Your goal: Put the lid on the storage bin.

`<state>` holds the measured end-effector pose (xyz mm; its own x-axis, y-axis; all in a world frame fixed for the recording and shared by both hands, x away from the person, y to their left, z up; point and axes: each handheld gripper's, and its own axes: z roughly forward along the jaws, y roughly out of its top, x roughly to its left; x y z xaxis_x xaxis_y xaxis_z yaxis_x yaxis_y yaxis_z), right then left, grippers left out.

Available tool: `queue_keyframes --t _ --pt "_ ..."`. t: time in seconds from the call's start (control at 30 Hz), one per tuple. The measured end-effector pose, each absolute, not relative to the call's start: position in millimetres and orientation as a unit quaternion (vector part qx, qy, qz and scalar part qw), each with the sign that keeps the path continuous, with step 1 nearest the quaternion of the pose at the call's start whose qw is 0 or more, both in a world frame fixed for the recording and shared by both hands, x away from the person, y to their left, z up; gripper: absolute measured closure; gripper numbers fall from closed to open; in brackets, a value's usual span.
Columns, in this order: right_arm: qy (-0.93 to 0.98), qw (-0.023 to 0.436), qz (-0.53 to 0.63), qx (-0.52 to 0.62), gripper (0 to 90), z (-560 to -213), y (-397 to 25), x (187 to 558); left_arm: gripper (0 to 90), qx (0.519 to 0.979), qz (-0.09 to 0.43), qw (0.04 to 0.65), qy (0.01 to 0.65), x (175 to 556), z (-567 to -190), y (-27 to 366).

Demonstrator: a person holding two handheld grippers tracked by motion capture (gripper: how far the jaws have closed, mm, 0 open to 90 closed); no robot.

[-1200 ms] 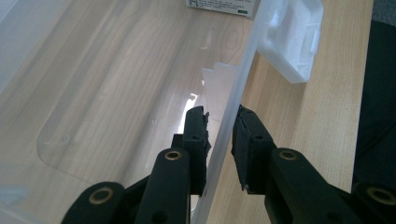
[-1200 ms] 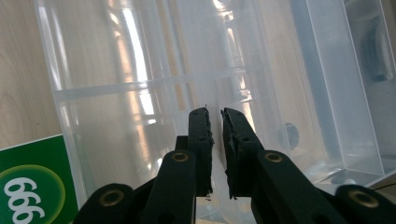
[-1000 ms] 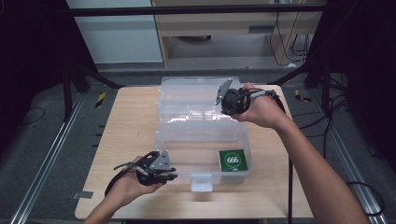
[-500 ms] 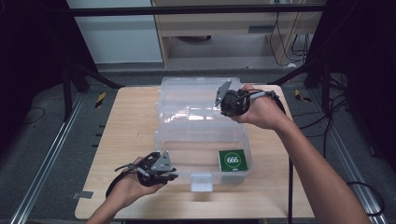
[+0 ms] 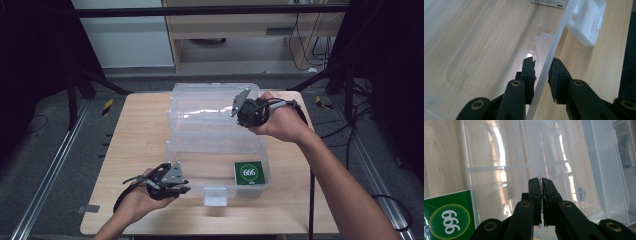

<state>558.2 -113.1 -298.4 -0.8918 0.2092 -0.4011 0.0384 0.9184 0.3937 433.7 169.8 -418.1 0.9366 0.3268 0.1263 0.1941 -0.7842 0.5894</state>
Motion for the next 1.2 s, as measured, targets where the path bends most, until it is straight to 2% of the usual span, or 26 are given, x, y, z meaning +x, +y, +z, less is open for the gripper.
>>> queue_keyframes --t 0.5,1.2 --pt "0.954 0.218 0.193 0.070 86.8 -298.8 -110.0 569.2 74.9 0.932 0.120 0.309 0.147 432.5 -420.2 166.6" --pt "0.947 0.232 0.216 0.054 87.7 -296.6 -115.2 543.6 74.4 0.930 0.120 0.312 0.152 431.6 -421.3 166.9"
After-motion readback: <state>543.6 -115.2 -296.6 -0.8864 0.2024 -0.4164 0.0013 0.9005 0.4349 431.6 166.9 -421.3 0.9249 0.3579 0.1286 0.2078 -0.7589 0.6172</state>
